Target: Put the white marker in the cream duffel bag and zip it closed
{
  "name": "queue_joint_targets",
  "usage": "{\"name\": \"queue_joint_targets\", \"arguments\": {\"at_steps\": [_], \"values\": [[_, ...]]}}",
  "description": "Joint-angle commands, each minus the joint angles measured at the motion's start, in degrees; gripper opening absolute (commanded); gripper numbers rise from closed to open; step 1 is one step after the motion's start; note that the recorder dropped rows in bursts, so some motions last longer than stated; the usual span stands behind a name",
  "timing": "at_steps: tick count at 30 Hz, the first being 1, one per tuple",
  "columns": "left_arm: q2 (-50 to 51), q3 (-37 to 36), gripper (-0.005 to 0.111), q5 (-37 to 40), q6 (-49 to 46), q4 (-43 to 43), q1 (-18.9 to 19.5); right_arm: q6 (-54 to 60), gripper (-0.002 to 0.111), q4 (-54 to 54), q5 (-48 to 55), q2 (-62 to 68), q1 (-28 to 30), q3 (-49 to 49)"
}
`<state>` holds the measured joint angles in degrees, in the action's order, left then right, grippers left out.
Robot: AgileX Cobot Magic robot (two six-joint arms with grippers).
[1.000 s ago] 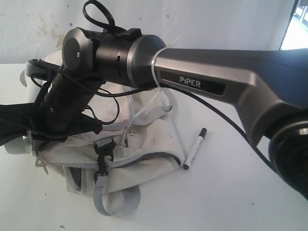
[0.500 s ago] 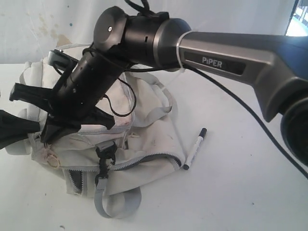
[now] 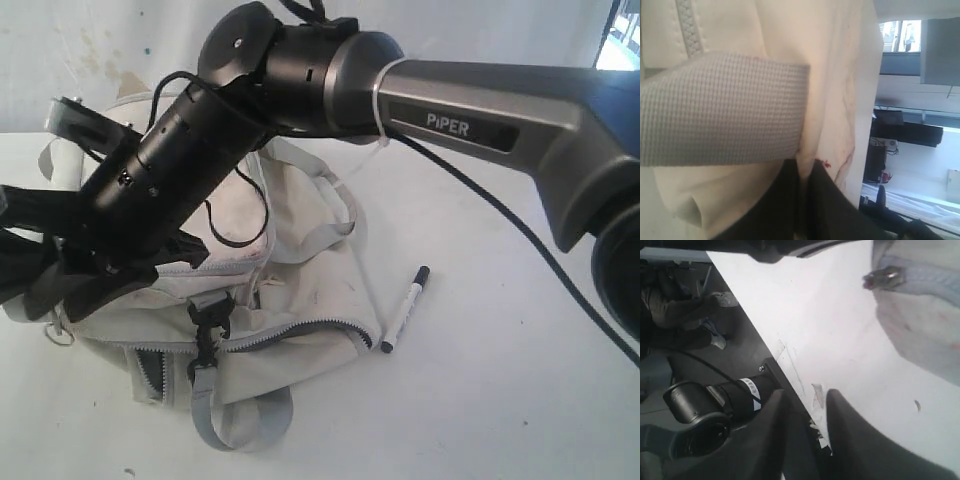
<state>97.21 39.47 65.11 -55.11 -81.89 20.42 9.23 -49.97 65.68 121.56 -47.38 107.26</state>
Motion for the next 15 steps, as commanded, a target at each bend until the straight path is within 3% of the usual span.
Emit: {"name": "queue_joint_targets", "arguments": {"at_steps": [1,6,10,15], "values": [[0.1,-0.1,0.0,4.8,-0.4,-5.7,0.2,2.0,0.05,0.1,-7.0,-0.3,-1.2,0.1],[0.1,-0.1,0.0,4.9,1.4,-8.1,0.2,-9.2,0.05,1.3,-12.1,-0.2,-1.2,0.1],[0.1,-0.1,0.0,4.9,2.7,-13.8,0.2,-11.7,0.05,1.3,-15.3,-0.2,-1.2,0.1],[0.1,-0.1,0.0,4.9,2.8,-15.1,0.2,-12.5,0.048,1.2,-16.6,-0.2,-1.9,0.1]]}}
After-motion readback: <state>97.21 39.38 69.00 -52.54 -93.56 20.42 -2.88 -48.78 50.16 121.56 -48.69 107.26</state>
